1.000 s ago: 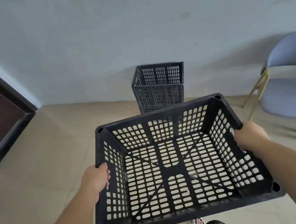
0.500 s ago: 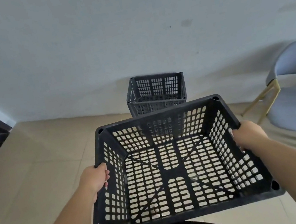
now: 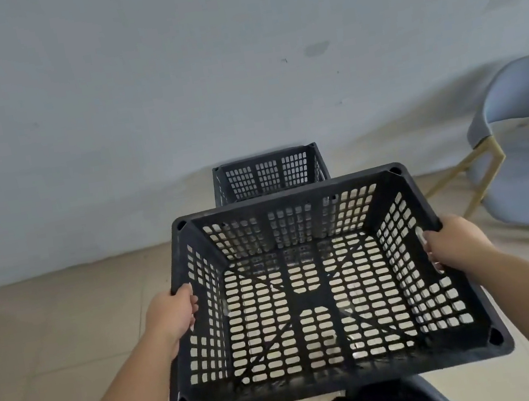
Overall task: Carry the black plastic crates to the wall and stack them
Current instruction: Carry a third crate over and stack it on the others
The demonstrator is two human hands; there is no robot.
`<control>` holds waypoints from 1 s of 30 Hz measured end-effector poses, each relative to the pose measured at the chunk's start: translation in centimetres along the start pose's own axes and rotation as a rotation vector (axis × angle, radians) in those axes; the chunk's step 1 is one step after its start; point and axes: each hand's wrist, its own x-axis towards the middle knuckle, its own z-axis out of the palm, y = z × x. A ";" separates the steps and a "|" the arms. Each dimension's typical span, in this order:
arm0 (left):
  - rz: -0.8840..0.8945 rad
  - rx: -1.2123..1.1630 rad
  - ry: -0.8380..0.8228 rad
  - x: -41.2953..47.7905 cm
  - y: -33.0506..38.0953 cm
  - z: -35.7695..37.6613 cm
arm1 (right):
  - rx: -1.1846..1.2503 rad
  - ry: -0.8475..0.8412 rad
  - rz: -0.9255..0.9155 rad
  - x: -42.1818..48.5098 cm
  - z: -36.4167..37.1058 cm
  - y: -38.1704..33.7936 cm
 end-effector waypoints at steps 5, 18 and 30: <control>0.008 -0.006 0.002 5.4 6.1 2.5 | 0.074 -0.013 0.006 7.0 0.6 -3.7; -0.012 -0.007 0.024 17.5 18.9 5.9 | 0.006 -0.056 -0.074 22.9 0.0 -16.6; -0.010 0.018 -0.071 32.5 27.2 7.9 | -0.109 -0.021 -0.023 33.0 2.8 -27.8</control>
